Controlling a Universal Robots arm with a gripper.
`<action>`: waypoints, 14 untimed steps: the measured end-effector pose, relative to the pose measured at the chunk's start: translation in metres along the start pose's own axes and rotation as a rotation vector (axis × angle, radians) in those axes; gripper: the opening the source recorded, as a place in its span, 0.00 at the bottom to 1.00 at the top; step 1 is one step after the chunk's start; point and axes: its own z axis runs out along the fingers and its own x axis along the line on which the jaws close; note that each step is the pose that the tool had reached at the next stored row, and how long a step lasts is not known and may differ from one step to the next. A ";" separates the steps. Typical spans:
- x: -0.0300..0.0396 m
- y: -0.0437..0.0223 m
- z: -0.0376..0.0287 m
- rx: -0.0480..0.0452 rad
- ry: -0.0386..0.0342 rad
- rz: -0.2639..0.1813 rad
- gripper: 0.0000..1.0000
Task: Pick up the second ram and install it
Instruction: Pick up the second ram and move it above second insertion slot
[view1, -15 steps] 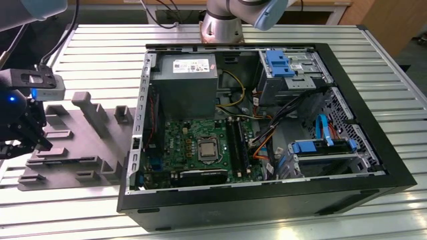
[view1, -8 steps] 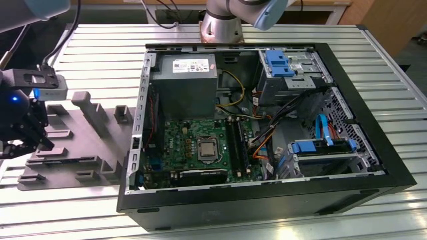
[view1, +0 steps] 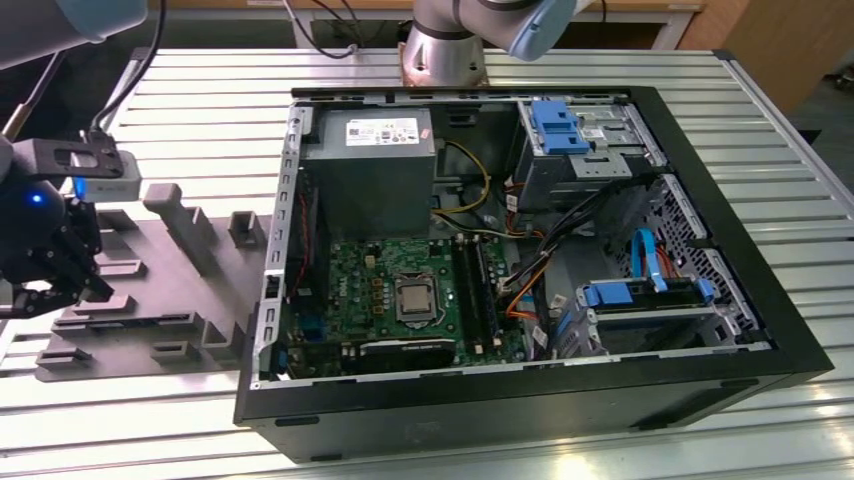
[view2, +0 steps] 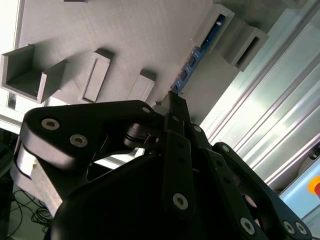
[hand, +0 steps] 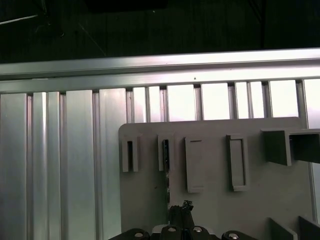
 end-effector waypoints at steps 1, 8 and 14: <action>0.0000 -0.0001 0.0005 0.0001 -0.0001 0.000 0.11; 0.0017 -0.0003 0.0042 0.0004 -0.0001 0.000 0.11; 0.0039 -0.0004 0.0062 0.0006 -0.0001 -0.001 0.11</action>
